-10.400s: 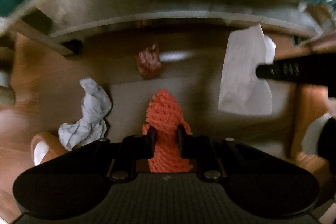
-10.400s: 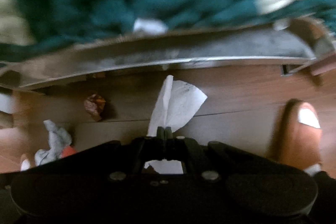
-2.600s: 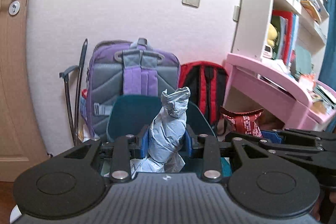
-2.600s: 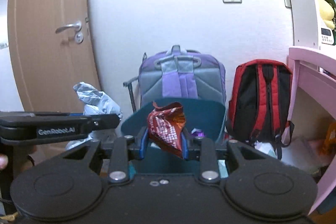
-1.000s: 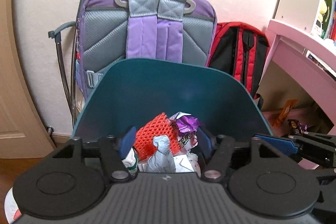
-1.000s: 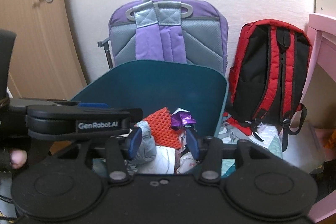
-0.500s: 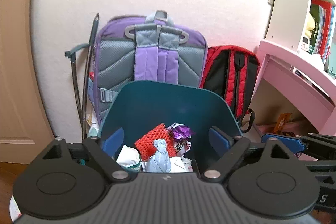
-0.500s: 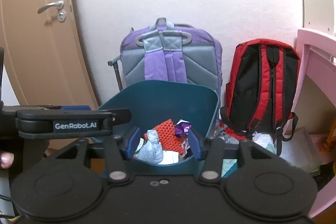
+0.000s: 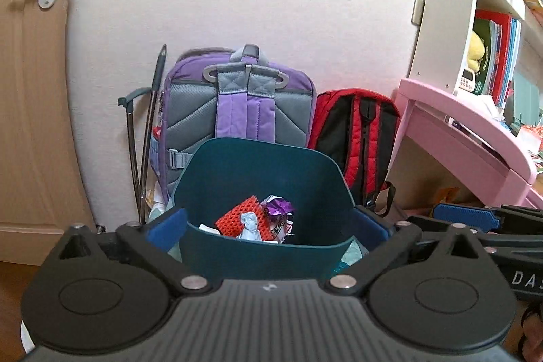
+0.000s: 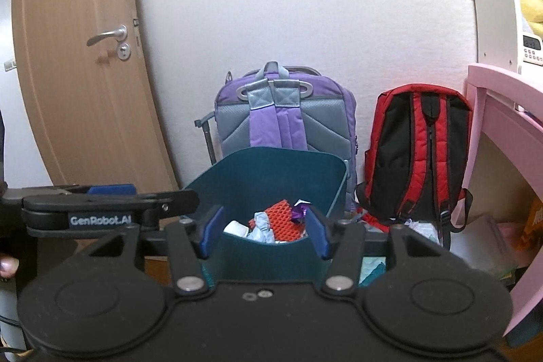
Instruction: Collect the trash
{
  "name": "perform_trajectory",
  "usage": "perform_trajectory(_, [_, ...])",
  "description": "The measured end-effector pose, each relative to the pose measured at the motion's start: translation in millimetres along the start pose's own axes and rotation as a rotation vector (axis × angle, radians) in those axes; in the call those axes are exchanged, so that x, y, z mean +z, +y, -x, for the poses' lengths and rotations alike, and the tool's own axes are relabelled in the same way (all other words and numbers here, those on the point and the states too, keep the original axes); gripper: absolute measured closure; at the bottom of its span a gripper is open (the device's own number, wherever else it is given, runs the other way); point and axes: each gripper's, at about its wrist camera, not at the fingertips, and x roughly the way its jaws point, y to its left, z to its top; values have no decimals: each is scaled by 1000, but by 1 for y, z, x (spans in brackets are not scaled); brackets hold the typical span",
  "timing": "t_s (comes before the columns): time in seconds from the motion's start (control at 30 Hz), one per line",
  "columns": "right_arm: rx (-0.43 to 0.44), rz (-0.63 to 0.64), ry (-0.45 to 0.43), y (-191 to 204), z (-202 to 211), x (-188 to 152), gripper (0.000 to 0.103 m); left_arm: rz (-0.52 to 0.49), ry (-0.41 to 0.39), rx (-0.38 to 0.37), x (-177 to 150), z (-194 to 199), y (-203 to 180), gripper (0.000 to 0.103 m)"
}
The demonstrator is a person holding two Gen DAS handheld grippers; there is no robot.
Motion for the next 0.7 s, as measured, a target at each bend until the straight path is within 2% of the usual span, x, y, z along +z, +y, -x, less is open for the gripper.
perform_trajectory(0.4, [44, -18, -34, 10, 37, -19, 48, -4, -42, -10, -24, 47, -5, 0])
perform_trajectory(0.7, [50, 1, -68, 21, 49, -27, 47, -25, -42, 8, -31, 58, -5, 0])
